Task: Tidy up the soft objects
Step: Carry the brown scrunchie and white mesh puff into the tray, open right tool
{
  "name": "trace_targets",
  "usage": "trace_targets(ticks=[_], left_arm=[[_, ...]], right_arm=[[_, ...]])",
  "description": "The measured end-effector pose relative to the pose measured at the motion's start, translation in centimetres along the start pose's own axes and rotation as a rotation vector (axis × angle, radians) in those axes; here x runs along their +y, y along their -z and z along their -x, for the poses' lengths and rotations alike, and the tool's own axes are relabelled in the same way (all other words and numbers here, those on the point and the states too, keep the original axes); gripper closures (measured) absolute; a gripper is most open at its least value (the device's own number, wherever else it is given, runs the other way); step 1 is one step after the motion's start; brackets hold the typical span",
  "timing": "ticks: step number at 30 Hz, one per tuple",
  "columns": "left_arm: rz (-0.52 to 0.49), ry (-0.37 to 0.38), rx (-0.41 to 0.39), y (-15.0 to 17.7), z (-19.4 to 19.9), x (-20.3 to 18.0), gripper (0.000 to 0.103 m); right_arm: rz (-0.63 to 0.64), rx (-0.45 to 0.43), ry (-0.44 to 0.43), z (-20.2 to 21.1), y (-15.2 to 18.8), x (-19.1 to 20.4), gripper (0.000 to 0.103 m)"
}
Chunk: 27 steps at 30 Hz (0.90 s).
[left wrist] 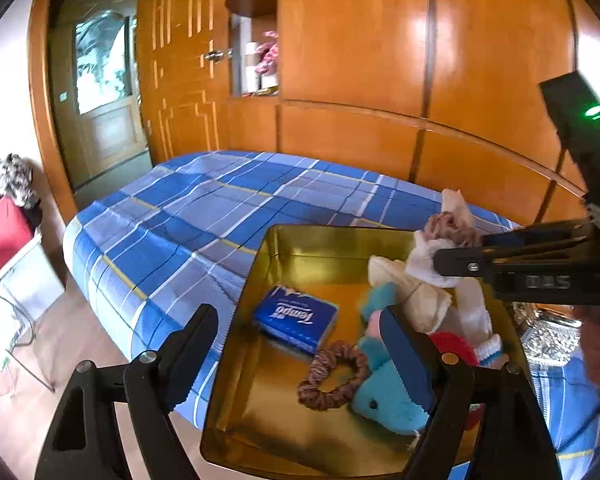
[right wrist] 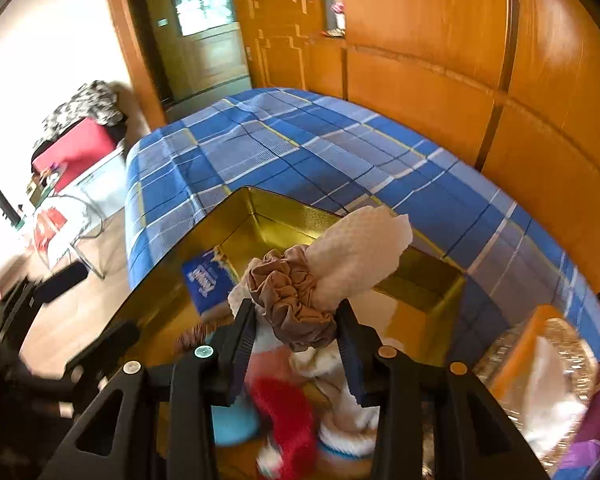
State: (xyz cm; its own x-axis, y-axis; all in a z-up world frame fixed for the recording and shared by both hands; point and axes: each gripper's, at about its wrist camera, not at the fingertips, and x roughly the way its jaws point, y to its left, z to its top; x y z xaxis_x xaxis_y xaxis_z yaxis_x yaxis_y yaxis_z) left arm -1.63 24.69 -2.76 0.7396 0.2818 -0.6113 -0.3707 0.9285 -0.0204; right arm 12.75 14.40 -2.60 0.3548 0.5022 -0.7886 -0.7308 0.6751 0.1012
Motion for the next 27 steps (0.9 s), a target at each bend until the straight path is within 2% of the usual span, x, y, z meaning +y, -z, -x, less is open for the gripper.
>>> trace_targets(ticks=[6, 11, 16, 27], left_arm=[[0.029, -0.026, 0.029, 0.3, -1.3, 1.2, 0.020], [0.024, -0.028, 0.039, 0.6, -1.6, 1.1, 0.020], [0.017, -0.024, 0.024, 0.5, -1.3, 0.8, 0.020], [-0.006, 0.003, 0.009, 0.3, -0.4, -0.3, 0.020]], right_arm=[[-0.125, 0.053, -0.026, -3.7, -0.2, -0.2, 0.058], [-0.146, 0.054, -0.039, -4.0, 0.4, -0.1, 0.052], [-0.162, 0.001, -0.028, -1.7, 1.0, -0.6, 0.052], [-0.118, -0.105, 0.097, 3.2, 3.4, -0.2, 0.049]])
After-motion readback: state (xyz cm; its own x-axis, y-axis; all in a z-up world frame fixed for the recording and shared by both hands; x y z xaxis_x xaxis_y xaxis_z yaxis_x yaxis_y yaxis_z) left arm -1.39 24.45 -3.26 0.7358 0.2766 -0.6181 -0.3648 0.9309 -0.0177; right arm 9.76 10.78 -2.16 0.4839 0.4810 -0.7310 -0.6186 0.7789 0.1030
